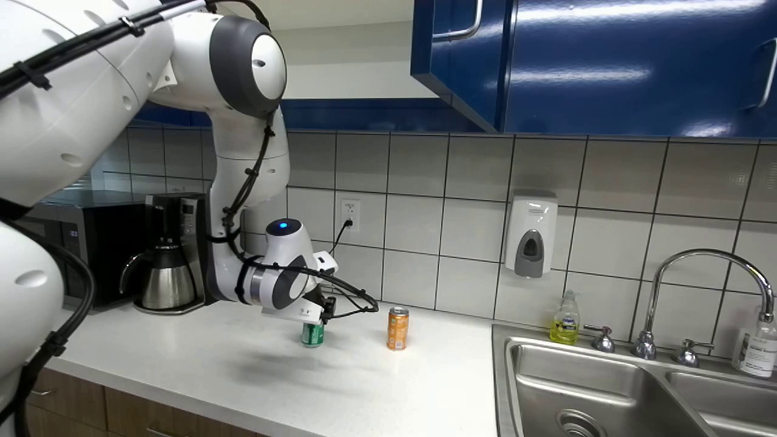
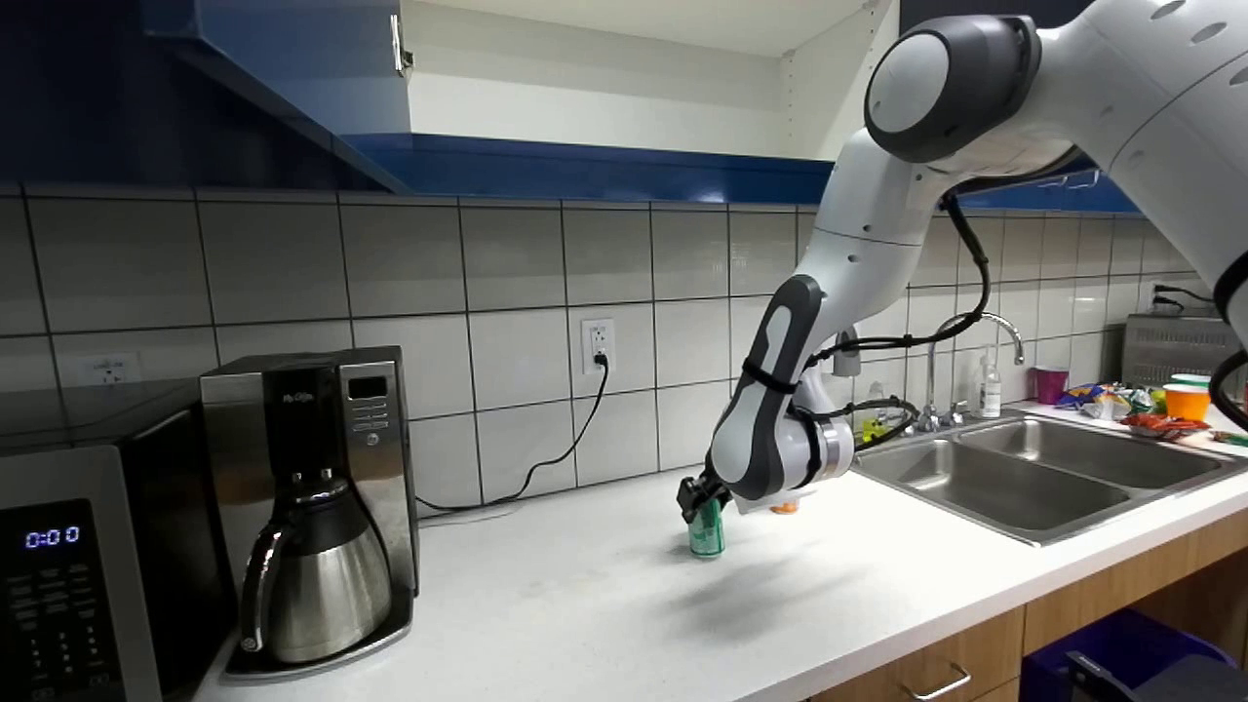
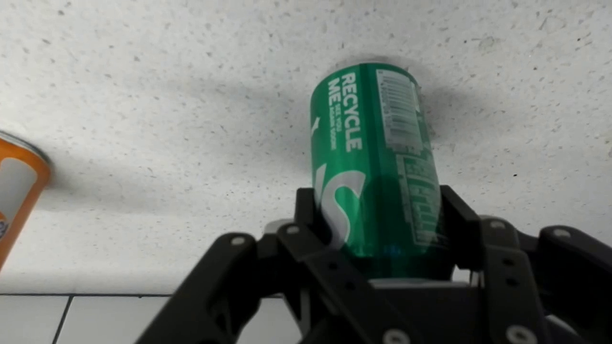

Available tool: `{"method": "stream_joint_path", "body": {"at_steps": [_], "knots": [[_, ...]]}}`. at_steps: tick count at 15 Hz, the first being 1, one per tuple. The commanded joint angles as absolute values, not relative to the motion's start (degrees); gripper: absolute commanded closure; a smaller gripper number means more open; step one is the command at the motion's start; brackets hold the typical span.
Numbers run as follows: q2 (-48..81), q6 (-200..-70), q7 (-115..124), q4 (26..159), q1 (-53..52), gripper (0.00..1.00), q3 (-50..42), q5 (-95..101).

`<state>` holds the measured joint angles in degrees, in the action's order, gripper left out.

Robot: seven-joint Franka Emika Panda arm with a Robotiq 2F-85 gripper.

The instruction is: Remove the green can from the open upper cabinet then place it on the counter.

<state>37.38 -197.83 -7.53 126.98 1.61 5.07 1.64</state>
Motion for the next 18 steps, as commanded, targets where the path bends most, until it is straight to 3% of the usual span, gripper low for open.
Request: {"method": "stream_joint_path", "body": {"at_steps": [1, 2, 3, 6, 18], "knots": [[37.7, -197.8, -6.0, 126.0, 1.6, 0.62, 4.6, 3.4], [37.8, -197.7, -5.9, 126.0, 1.5, 0.62, 4.6, 3.3], [37.8, -197.8, -5.9, 126.1, 1.6, 0.12, 4.7, 3.4], [37.4, -197.8, -5.9, 126.7, 1.6, 0.00, 4.7, 3.4], [28.7, -197.8, -5.3, 137.5, 2.4, 0.00, 5.5, 3.8]]}}
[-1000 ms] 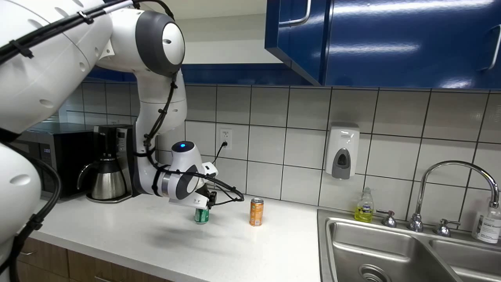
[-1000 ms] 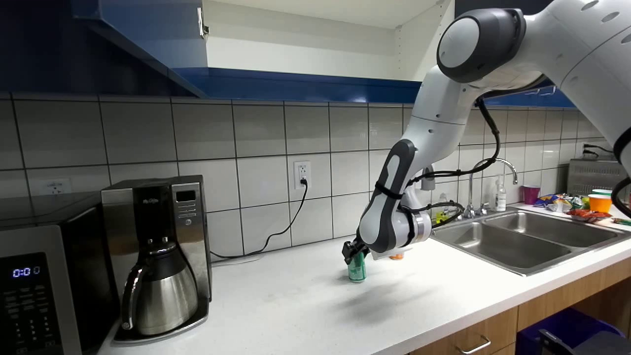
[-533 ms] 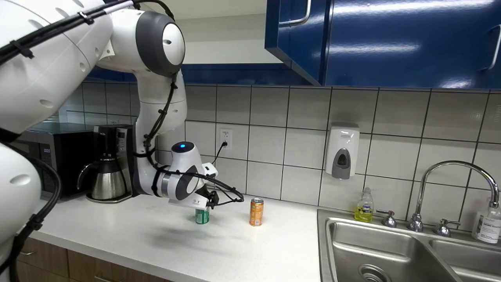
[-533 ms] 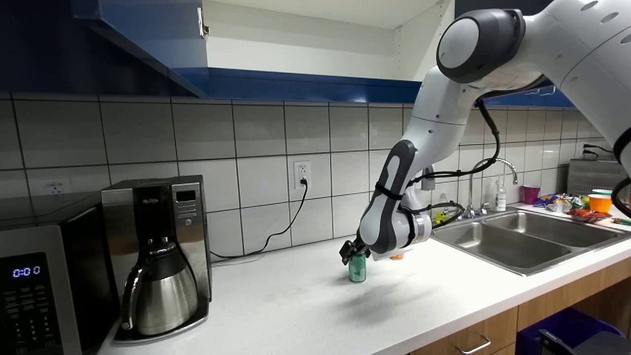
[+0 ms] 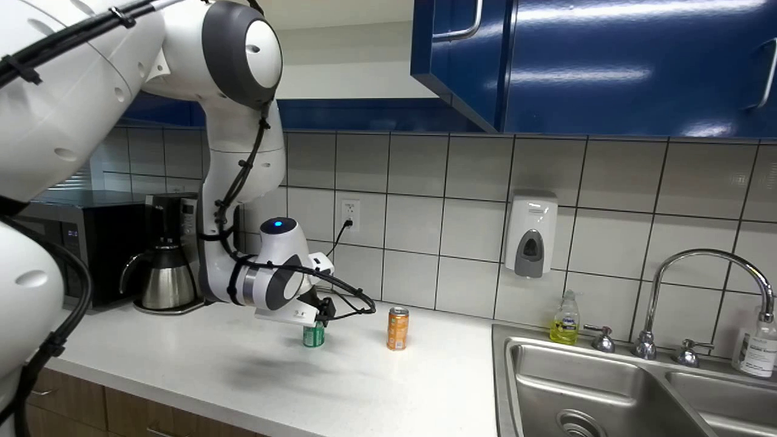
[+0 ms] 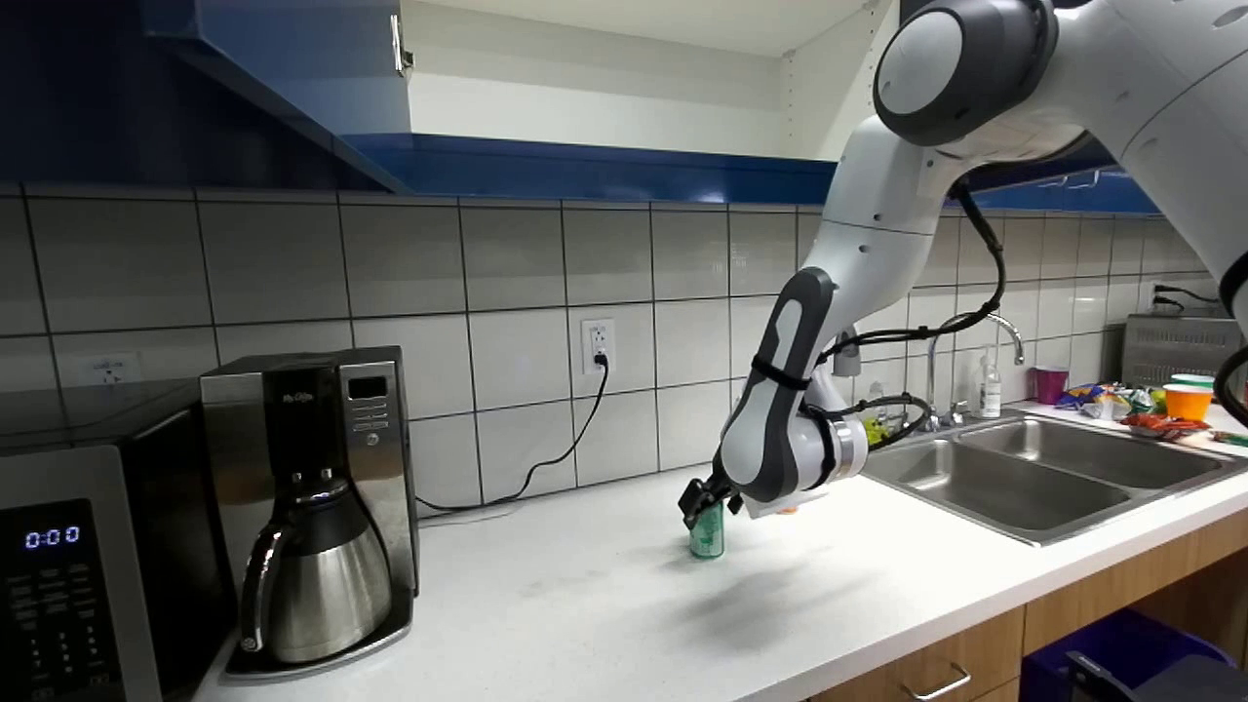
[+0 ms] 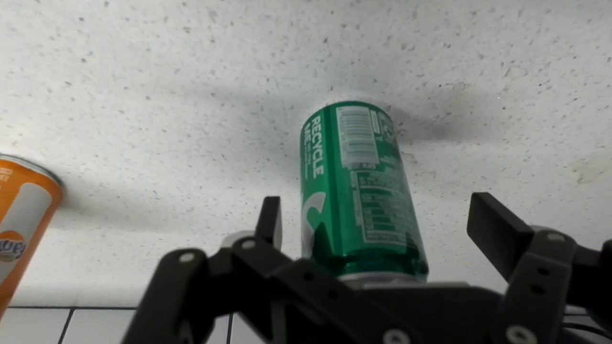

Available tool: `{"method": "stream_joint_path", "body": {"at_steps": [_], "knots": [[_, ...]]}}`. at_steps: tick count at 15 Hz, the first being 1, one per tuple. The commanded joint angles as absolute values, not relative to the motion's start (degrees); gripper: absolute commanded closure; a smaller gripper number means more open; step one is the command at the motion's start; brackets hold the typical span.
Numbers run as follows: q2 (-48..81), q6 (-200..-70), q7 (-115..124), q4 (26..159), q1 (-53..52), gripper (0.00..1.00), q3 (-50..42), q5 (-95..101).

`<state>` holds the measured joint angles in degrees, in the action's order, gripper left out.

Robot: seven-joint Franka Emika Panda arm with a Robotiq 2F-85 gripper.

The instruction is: Remove the green can from the open upper cabinet then place it on the counter.

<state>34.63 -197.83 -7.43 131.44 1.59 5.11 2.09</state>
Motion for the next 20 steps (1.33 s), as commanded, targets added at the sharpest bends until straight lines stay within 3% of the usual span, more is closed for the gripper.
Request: {"method": "stream_joint_path", "body": {"at_steps": [1, 14, 15, 20], "knots": [[27.3, -197.8, -5.2, 139.0, 2.0, 0.00, 5.2, 3.4], [6.9, -196.4, -2.9, 158.3, 2.3, 0.00, 5.1, 4.4], [11.7, -197.6, -4.5, 155.1, 0.8, 0.00, 3.8, 3.5], [8.8, -197.5, -4.1, 157.2, 0.7, 0.00, 3.7, 3.4]]}}
